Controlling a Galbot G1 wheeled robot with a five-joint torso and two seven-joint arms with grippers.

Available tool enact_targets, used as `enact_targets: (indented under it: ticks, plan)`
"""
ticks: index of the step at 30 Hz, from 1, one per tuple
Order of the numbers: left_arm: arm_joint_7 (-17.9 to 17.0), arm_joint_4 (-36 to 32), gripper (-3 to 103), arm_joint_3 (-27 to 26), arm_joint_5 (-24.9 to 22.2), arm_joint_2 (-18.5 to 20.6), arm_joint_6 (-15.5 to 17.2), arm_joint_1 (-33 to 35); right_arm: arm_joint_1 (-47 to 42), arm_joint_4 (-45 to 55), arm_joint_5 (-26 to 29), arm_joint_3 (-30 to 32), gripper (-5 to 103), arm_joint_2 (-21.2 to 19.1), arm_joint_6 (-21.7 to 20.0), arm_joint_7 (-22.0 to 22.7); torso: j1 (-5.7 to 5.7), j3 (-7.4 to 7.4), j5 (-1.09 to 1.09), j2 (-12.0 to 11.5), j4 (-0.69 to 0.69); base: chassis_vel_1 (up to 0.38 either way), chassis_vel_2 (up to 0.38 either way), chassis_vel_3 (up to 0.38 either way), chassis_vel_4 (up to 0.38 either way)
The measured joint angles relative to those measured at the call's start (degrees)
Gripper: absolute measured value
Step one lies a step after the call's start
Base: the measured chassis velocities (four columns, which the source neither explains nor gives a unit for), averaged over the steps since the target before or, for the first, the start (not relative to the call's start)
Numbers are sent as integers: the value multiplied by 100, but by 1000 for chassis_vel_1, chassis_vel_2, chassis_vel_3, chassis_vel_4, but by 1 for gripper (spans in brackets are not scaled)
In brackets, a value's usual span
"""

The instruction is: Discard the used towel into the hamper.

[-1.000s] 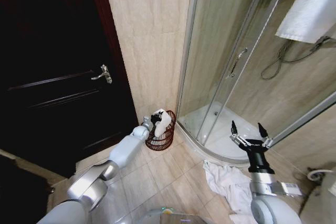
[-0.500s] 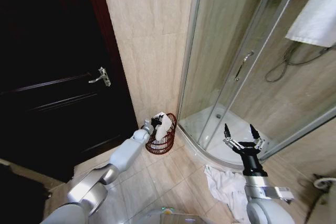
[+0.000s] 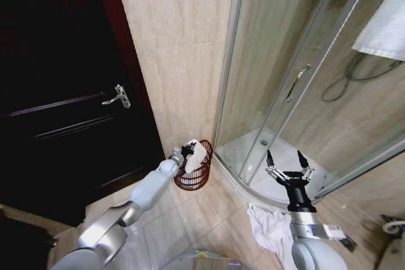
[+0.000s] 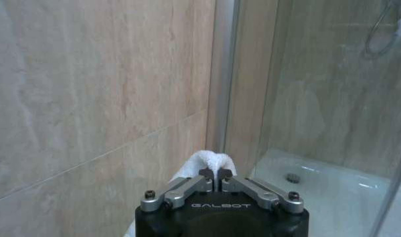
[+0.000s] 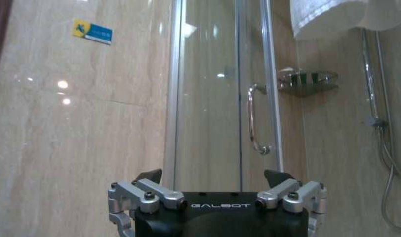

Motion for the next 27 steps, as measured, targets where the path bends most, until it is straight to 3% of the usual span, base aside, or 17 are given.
enact_targets:
  ticks: [6, 9, 10, 14, 17, 27]
  plan:
    - [-16, 123, 2, 29, 198, -57, -38, 21, 29, -72, -247, -48, 100, 22, 223, 125, 7, 2, 2, -1, 4, -172, 181, 171, -166]
    - [-48, 614, 2, -63, 963, -269, -435, 1, -40, -140, -367, -97, 100, 80, 592, -68, 11, 4, 2, -3, 3, -129, 112, 77, -37]
    - [-47, 725, 2, -68, 1137, -319, -528, 7, -99, -124, -398, -108, 100, 99, 683, -193, 9, 3, 0, -3, -3, -74, 18, -23, -19]
    - [-42, 847, 2, -43, 1370, -361, -603, 61, -187, -38, -506, -108, 100, 143, 787, -385, 5, 2, 0, -2, -2, -19, 5, -6, -5]
    - [-33, 1141, 2, -3, 1715, -436, -736, 120, -235, 89, -627, -115, 100, 168, 822, -507, -2, 0, 1, 0, 5, 47, -27, -27, 44]
    - [5, 1845, 2, -84, 1993, -811, -840, 134, -316, 60, -684, -155, 100, 226, 942, -561, 4, 1, 2, -1, 1, 18, -9, -4, 18]
